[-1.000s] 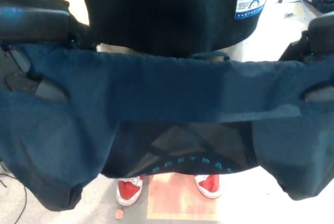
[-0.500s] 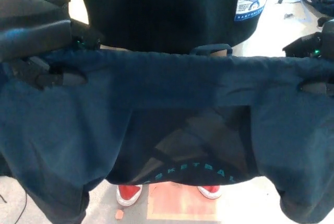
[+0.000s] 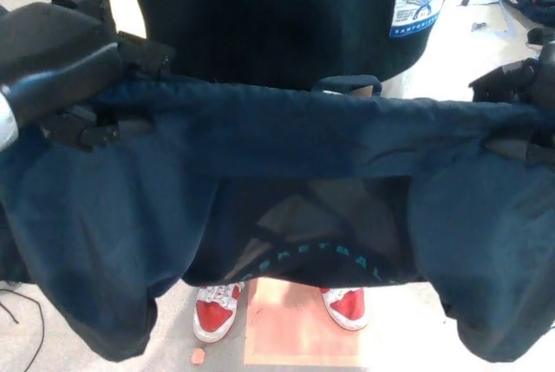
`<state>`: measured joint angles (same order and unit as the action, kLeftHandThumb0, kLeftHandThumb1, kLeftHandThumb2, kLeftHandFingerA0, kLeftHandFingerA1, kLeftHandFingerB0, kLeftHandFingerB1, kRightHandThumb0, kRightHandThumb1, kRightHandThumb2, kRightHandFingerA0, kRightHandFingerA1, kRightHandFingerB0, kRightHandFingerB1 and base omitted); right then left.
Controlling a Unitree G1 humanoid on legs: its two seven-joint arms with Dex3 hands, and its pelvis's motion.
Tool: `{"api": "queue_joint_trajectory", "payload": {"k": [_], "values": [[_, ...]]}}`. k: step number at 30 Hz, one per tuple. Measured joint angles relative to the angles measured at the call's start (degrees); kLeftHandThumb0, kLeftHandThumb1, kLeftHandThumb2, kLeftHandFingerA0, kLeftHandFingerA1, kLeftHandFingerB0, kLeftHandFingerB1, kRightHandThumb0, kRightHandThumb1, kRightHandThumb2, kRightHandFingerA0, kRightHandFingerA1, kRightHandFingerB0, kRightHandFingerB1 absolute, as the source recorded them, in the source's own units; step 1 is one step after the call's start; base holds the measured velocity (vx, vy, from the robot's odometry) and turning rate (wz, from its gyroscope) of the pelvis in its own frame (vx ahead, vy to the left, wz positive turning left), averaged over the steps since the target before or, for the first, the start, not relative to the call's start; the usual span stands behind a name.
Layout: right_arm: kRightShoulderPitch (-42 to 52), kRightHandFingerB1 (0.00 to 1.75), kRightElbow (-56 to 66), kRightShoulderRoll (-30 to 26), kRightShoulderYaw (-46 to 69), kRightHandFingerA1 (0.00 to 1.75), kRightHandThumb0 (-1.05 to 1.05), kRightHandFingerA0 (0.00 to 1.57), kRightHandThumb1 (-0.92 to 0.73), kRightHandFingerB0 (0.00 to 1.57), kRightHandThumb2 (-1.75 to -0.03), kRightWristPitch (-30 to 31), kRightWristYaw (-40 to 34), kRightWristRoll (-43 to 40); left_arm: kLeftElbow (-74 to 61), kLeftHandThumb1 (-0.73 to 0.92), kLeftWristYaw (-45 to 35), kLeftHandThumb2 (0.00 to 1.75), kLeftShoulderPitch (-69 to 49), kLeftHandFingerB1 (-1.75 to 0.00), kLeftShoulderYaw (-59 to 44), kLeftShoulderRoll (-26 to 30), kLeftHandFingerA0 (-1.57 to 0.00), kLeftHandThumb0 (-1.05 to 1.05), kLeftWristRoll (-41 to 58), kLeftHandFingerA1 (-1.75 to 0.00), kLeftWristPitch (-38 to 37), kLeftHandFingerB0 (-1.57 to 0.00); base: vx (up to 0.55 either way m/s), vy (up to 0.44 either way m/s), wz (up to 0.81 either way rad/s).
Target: A person hands a coat to the robot and the robot grabs it with both hands and holds it while the person wears the coat.
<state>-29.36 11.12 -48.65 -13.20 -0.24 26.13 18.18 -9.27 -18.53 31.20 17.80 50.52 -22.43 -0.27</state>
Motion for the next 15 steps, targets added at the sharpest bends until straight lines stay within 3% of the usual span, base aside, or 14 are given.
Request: {"api": "queue_joint_trajectory", "payload": {"k": [1, 2, 3, 4, 5, 6, 7, 10, 11, 12, 15], "values": [[0.0, 1.09, 0.0, 0.34, 0.2, 1.31, -0.35, 1.03, -0.83, 0.92, -0.65, -0.01, -0.51, 0.16, 0.14, 0.84, 0.83, 0.65, -0.2, -1.62, -0.03, -0.23, -0.91, -0.33, -0.29, -1.75, 0.0, -0.65, 0.0, 0.0, 0.0], [-0.01, 0.87, -0.02, 1.04, 0.49, 1.19, -0.35, 1.06, -0.85, 0.97, -0.65, 0.0, -1.27, 0.49, 0.4, 0.82, 2.09, 0.64, -0.41, -1.63, -0.1, -0.71, -0.93, -0.32, -0.91, -1.75, 0.0, -0.66, 0.0, 0.0, 0.0], [-0.01, 0.87, -0.08, 1.55, 0.68, 1.19, -0.35, 1.06, -0.85, 0.97, -0.65, 0.01, -1.87, 0.75, 0.6, 0.82, 3.04, 0.64, -0.51, -1.63, -0.15, -1.03, -0.93, -0.32, -1.39, -1.75, 0.0, -0.66, 0.0, 0.0, 0.0], [-0.03, 1.07, -0.13, 1.77, 0.76, 1.34, -0.35, 1.02, -0.85, 0.91, -0.66, 0.01, -2.14, 0.87, 0.71, 0.83, 3.46, 0.65, -0.52, -1.6, -0.17, -1.17, -0.94, -0.31, -1.59, -1.74, 0.0, -0.67, 0.0, 0.0, 0.0], [-0.12, 1.07, -0.35, 2.41, 1.01, 1.34, -0.35, 1.02, -0.85, 0.91, -0.66, 0.01, -2.94, 1.22, 0.99, 0.83, 4.65, 0.65, -0.53, -1.6, -0.25, -1.64, -0.94, -0.31, -2.13, -1.74, 0.0, -0.67, 0.0, 0.0, 0.0], [-0.22, 1.48, -0.53, 2.89, 1.24, 1.65, -0.36, 0.94, -0.85, 0.79, -0.65, 0.02, -3.51, 1.48, 1.19, 0.86, 5.53, 0.66, -0.53, -1.59, -0.3, -1.97, -0.94, -0.32, -2.49, -1.73, 0.01, -0.67, 0.0, 0.0, 0.0], [-0.32, 1.54, -0.7, 3.35, 1.44, 1.72, -0.38, 0.91, -0.84, 0.79, -0.71, 0.02, -4.01, 1.66, 1.37, 0.87, 6.24, 0.66, -0.53, -1.59, -0.34, -2.27, -0.94, -0.31, -2.85, -1.73, 0.01, -0.68, 0.0, 0.0, 0.0], [-1.11, 1.64, -1.85, 5.15, 2.3, 1.75, -0.39, 0.92, -0.88, 0.73, -0.67, 0.09, -6.07, 2.31, 2.39, 0.88, 9.27, 0.66, -0.38, -1.57, -0.51, -3.76, -0.92, -0.33, -4.38, -1.73, 0.01, -0.64, 0.0, 0.0, 0.0], [-1.42, 1.64, -2.09, 5.64, 2.49, 1.75, -0.38, 0.94, -0.89, 0.72, -0.67, 0.13, -6.52, 2.45, 2.68, 0.85, 9.98, 0.7, -0.32, -1.42, -0.56, -4.09, -0.89, -0.34, -4.61, -1.73, 0.01, -0.69, 0.0, 0.0, 0.0], [-1.84, 1.58, -2.33, 6.06, 2.67, 1.75, -0.37, 0.93, -0.87, 0.71, -0.66, 0.17, -7.01, 2.6, 2.99, 0.86, 10.77, 0.66, -0.2, -1.57, -0.63, -4.47, -0.91, -0.34, -4.9, -1.74, 0.01, -0.67, 0.0, 0.0, 0.0], [-3.17, 1.6, -3.08, 7.42, 3.42, 1.75, -0.36, 0.95, -0.87, 0.76, -0.67, 0.27, -8.46, 3.01, 3.77, 0.83, 12.9, 0.63, 0.27, -1.65, -1.05, -5.73, -0.92, -0.31, -5.85, -1.75, 0.01, -0.65, 0.0, 0.0, 0.0]]}}
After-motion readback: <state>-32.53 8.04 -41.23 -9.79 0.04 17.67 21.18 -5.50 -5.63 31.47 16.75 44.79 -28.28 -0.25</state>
